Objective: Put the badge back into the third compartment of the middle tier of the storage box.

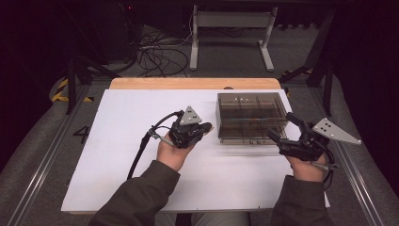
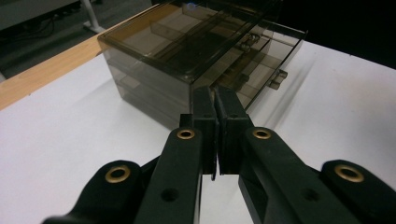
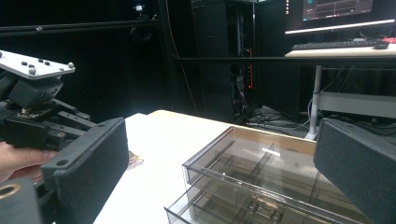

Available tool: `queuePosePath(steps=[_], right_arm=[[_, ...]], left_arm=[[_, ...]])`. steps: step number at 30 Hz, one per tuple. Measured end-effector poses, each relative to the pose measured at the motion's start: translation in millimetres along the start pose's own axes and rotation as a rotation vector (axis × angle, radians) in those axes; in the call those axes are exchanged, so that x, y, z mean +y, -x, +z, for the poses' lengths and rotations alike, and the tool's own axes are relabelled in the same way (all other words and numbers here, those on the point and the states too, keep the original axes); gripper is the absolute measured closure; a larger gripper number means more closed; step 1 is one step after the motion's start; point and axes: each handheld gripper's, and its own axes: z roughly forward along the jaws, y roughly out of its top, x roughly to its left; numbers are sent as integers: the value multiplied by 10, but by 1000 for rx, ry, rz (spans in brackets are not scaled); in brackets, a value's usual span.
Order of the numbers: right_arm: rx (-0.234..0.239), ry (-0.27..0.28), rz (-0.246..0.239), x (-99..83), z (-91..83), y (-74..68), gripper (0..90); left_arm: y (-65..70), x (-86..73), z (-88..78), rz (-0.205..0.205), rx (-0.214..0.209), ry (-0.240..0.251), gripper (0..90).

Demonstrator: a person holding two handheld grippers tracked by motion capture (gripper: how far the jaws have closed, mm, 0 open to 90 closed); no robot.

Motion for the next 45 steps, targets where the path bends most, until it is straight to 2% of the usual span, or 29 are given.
queuePosePath(steps=[16, 29, 35, 37, 39, 45], right_arm=[[-7, 9, 12, 24, -59, 46, 40], [-8, 18, 19, 26, -79, 66, 40], [1, 10, 19, 12, -35, 49, 40], [3, 8, 18, 9, -26, 45, 40], [2, 6, 18, 10, -25, 45, 40], [-18, -8, 3, 17, -20, 29, 40]], left_arm=[[181, 230, 305, 53, -39, 6, 882], [289, 330, 590, 78, -56, 6, 881], [320, 340, 720, 61, -55, 8, 881], [326, 346, 762, 73, -56, 12, 881], [337, 350, 795, 64, -65, 14, 881], [357, 361, 891, 56, -78, 18, 881]])
